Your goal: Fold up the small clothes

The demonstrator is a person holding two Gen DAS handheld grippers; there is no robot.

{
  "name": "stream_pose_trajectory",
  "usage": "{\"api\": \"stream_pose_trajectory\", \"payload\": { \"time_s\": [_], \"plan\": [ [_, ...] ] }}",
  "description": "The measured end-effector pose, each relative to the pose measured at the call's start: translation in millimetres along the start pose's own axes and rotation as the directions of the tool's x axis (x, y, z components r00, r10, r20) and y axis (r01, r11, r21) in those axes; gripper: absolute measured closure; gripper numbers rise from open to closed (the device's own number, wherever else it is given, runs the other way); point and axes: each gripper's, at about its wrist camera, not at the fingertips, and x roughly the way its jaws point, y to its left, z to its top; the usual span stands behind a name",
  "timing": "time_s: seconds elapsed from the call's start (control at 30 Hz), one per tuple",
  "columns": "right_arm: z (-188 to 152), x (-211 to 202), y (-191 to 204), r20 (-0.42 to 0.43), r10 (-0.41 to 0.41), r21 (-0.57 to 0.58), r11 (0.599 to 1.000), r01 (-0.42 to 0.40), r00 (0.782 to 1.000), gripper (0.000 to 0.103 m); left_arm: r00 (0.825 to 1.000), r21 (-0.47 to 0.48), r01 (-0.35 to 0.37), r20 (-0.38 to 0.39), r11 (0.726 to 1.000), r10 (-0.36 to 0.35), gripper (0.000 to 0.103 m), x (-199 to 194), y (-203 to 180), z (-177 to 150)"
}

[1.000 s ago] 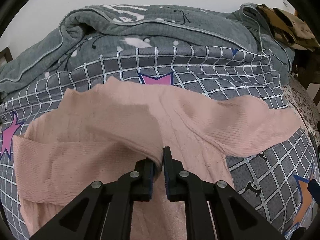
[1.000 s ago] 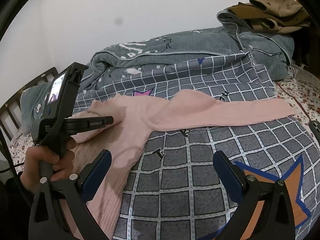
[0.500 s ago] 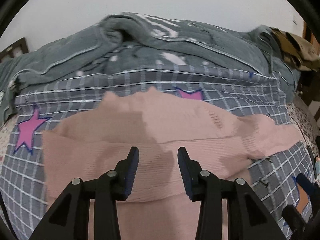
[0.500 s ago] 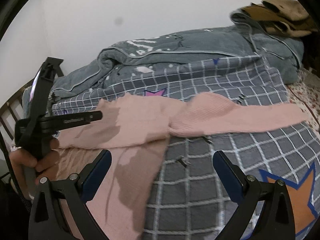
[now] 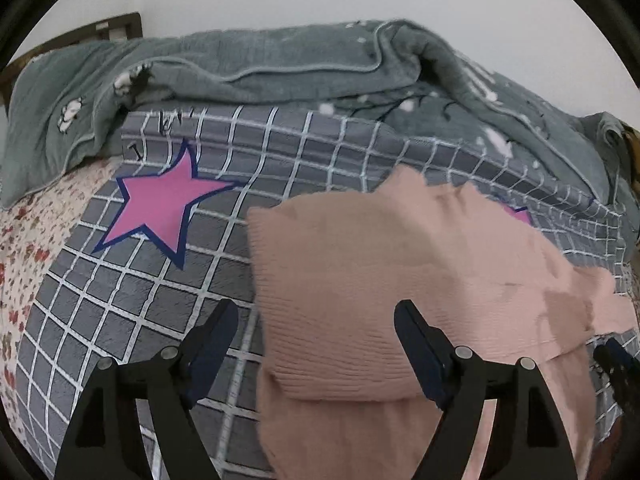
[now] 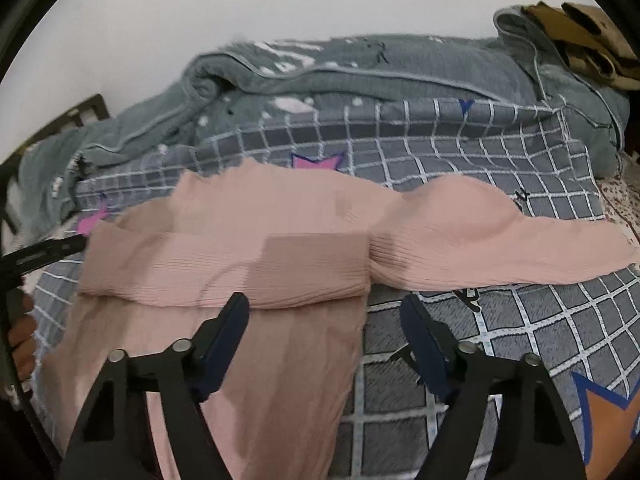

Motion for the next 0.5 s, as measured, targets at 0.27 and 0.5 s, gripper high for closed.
{"api": "stream_pose_trajectory", "payload": {
  "time_s": [0.27,0.5],
  "plan": [
    [8,40,-5,-0.088,-0.090,0.001,0.996,0.091,0.992,0.044,0.997,0.039,-0.020,-0.070,0.999,0.023,0.052,38,-1,-4],
    [9,51,6,-0.087,-0.106,-0.074,0.992,0.099,0.991,0.073,0.999,0.042,-0.008,-0.031,0.999,0.009,0.089,34,5,-2]
  ]
}}
